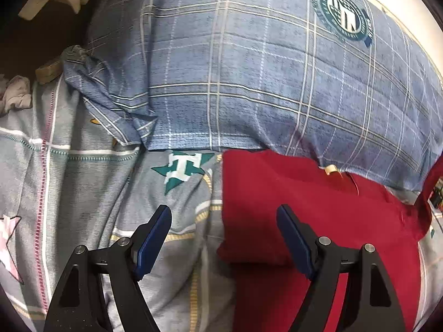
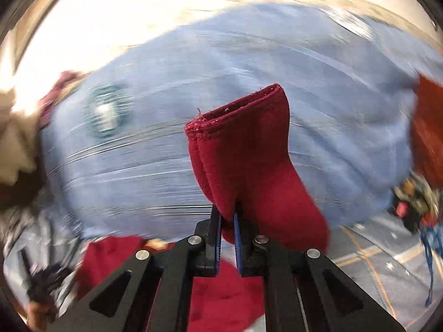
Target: Fold small clothes
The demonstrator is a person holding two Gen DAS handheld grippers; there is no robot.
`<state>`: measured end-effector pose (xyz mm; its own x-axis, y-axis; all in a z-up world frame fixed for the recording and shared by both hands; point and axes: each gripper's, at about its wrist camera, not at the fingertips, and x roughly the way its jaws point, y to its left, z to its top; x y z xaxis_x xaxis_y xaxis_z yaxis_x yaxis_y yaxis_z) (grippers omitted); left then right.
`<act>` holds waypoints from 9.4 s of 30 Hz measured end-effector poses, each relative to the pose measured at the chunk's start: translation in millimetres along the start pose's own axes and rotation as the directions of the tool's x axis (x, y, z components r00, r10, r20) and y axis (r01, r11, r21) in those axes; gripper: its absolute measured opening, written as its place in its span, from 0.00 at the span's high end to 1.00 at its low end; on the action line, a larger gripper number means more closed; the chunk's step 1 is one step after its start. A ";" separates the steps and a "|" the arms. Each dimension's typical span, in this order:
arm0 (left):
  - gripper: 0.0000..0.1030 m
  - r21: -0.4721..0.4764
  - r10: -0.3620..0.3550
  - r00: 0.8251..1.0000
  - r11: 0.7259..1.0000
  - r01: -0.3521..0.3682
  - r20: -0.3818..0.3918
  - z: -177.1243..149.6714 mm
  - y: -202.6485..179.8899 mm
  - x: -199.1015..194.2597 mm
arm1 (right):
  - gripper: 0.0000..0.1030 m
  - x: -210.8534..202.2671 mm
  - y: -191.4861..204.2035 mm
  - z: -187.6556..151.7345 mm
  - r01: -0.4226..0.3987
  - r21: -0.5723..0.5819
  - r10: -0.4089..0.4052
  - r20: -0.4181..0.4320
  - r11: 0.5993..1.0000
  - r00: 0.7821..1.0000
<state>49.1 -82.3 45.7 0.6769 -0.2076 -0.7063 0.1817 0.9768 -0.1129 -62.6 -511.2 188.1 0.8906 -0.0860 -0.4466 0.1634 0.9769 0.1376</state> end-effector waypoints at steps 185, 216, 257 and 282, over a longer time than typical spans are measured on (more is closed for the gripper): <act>0.20 0.050 -0.137 0.922 0.985 0.166 -0.362 -162.9 22.5 -164.3 | 0.43 -107.9 65.3 -332.5 -0.135 0.266 0.266 -0.557 0.955 0.787; 0.31 0.113 -0.080 0.927 0.985 0.129 -0.367 -168.2 10.7 -162.4 | 0.81 -98.0 78.7 -331.7 -0.246 0.334 0.393 -0.505 0.910 0.769; 0.94 -0.094 -0.227 0.970 0.971 0.218 -0.093 21.8 -21.3 -49.8 | 0.87 13.9 19.4 -143.0 -0.286 0.398 0.360 -0.124 0.872 0.925; 0.43 -0.085 -0.067 0.983 0.995 0.053 -0.168 46.4 -42.5 86.6 | 0.47 110.2 32.0 -127.6 -0.166 0.245 0.232 -0.271 0.955 0.934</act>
<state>133.1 -144.2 21.7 0.5335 -0.2609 -0.8045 0.1559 0.9653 -0.2097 -13.4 -464.4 30.5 0.7549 0.1994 -0.6248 0.1116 0.8997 0.4220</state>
